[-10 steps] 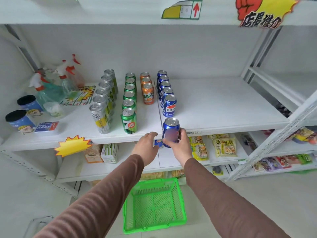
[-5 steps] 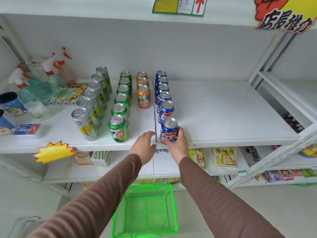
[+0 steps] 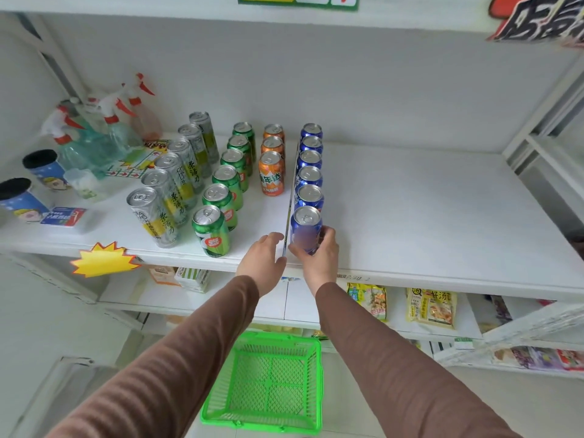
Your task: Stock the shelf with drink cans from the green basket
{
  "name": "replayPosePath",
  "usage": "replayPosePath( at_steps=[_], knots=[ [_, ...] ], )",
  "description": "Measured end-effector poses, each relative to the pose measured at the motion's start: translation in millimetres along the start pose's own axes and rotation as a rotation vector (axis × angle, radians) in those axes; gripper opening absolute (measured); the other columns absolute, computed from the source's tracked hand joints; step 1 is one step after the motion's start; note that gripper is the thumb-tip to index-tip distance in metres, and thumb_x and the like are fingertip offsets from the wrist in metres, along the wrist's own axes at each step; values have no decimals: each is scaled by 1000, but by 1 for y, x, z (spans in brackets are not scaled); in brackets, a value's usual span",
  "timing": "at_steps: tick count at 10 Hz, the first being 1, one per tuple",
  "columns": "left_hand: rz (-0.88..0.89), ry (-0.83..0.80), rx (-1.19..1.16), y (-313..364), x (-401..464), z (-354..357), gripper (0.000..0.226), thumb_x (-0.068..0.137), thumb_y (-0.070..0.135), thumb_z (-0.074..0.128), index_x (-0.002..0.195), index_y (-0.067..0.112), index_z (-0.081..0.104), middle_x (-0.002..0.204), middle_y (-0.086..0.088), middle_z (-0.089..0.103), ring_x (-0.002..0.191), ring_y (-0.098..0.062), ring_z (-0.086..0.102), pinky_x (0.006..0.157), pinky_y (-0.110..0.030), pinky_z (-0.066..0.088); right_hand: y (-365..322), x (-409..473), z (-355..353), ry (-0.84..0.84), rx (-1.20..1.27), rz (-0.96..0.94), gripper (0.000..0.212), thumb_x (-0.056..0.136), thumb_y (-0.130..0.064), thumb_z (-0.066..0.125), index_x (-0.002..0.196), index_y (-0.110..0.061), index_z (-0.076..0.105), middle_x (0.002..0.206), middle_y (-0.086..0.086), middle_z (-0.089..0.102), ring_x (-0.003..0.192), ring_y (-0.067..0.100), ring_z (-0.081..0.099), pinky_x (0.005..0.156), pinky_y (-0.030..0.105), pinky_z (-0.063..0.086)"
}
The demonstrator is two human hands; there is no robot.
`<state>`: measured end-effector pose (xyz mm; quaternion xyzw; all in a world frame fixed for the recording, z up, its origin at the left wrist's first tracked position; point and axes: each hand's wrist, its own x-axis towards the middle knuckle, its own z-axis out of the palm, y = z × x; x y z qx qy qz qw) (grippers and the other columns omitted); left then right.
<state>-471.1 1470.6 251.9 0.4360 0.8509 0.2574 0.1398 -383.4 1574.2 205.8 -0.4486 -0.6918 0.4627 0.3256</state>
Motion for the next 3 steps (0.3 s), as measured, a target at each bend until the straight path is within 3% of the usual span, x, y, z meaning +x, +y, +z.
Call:
replayPosePath(
  at_steps=[1, 2, 3],
  knots=[
    [4, -3, 8, 0, -4, -3, 47, 90, 16, 56, 136, 13, 45, 133, -6, 54, 120, -24, 52, 102, -34, 41, -5, -5, -2, 2, -12, 2, 68, 72, -27, 88, 126, -18, 47, 110, -4, 50, 109, 26, 53, 91, 40, 50],
    [23, -10, 2, -4, -9, -5, 47, 90, 16, 56, 136, 13, 45, 133, -6, 54, 119, -24, 53, 102, -35, 42, -6, -9, -3, -2, -9, 20, 75, 72, -24, 88, 133, -15, 45, 122, 2, 54, 117, 28, 53, 99, 44, 49],
    [63, 7, -16, -8, -17, -16, 48, 90, 17, 57, 136, 13, 45, 132, -6, 54, 119, -24, 53, 101, -35, 41, -13, -20, -8, 2, -21, 41, 89, 71, -25, 89, 144, -13, 37, 139, 7, 48, 129, 28, 46, 105, 39, 44]
  ],
)
